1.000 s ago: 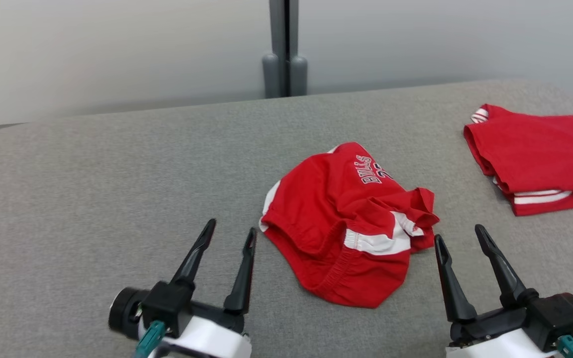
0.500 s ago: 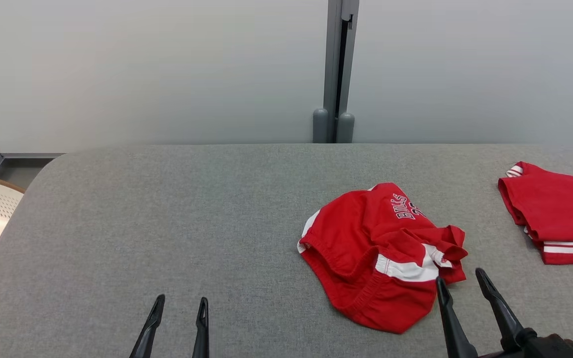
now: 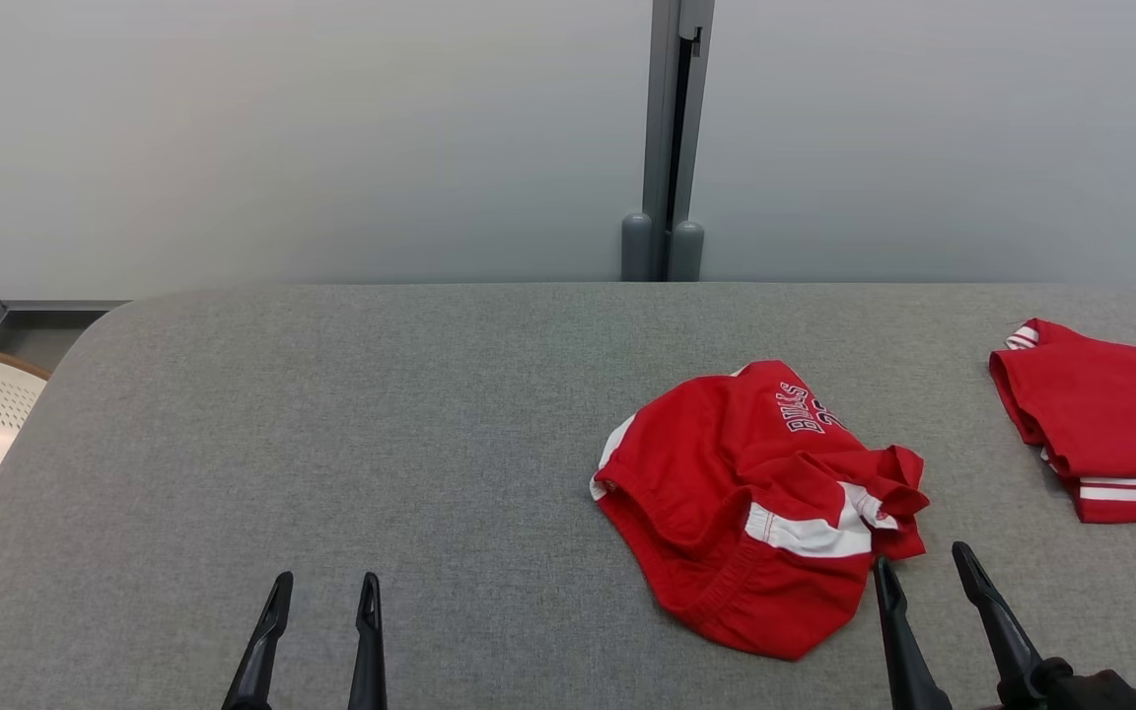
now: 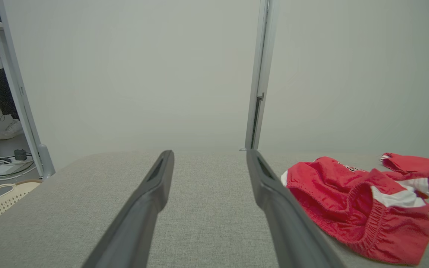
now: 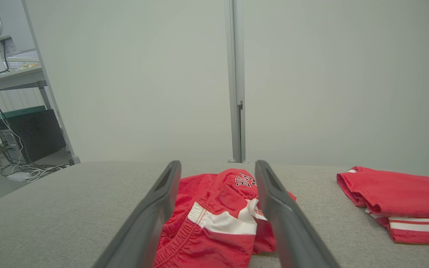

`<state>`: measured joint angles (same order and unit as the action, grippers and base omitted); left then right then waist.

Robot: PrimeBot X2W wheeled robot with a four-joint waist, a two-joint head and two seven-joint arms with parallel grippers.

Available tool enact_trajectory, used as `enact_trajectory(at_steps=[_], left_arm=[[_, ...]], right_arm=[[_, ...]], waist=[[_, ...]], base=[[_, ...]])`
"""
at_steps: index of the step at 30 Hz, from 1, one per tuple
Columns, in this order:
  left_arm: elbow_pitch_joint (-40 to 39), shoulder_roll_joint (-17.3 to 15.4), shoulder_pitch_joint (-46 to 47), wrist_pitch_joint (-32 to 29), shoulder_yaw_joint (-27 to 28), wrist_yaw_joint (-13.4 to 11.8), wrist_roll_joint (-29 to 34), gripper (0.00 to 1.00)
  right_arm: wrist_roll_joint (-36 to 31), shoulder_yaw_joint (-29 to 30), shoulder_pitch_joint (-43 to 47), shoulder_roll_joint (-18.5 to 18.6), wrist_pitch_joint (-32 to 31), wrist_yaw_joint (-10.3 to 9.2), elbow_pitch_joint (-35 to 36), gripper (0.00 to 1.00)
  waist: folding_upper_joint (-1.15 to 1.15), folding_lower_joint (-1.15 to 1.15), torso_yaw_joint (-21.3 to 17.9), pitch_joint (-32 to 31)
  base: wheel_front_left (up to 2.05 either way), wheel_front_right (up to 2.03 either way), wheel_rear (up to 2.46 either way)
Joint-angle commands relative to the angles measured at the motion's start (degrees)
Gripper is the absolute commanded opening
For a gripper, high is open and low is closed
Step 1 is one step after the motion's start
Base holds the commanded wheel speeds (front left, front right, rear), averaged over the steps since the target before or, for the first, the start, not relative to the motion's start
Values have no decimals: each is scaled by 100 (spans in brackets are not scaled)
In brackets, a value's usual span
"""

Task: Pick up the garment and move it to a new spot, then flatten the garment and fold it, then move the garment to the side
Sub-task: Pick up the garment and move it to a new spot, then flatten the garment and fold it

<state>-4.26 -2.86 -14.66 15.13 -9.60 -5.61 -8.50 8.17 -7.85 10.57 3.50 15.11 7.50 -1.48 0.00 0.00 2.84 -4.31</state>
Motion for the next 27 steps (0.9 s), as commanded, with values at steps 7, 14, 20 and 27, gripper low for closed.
enact_trajectory(at_steps=[7, 14, 20, 27], left_arm=[[-9, -10, 143, 0, -19, -12, 122, 100], [12, -11, 150, 0, -114, -40, 222, 100], [35, -11, 185, 0, -196, 11, 168, 100], [1064, -12, 892, 2, -891, 1033, -347, 100]], right_arm=[[49, 1, -36, -7, 4, -3, -39, 100], [80, 14, -53, -9, 4, -3, -52, 100], [55, 47, -75, -9, 4, -3, -44, 100], [44, -9, -273, 67, 4, -3, 4, 100]], waist=[[0, 0, -7, 51], [0, 0, 10, 69], [0, 0, 10, 105], [0, 0, -163, 351]], base=[[0, 0, 0], [0, 0, 0], [0, 0, 0], [0, 0, 0]])
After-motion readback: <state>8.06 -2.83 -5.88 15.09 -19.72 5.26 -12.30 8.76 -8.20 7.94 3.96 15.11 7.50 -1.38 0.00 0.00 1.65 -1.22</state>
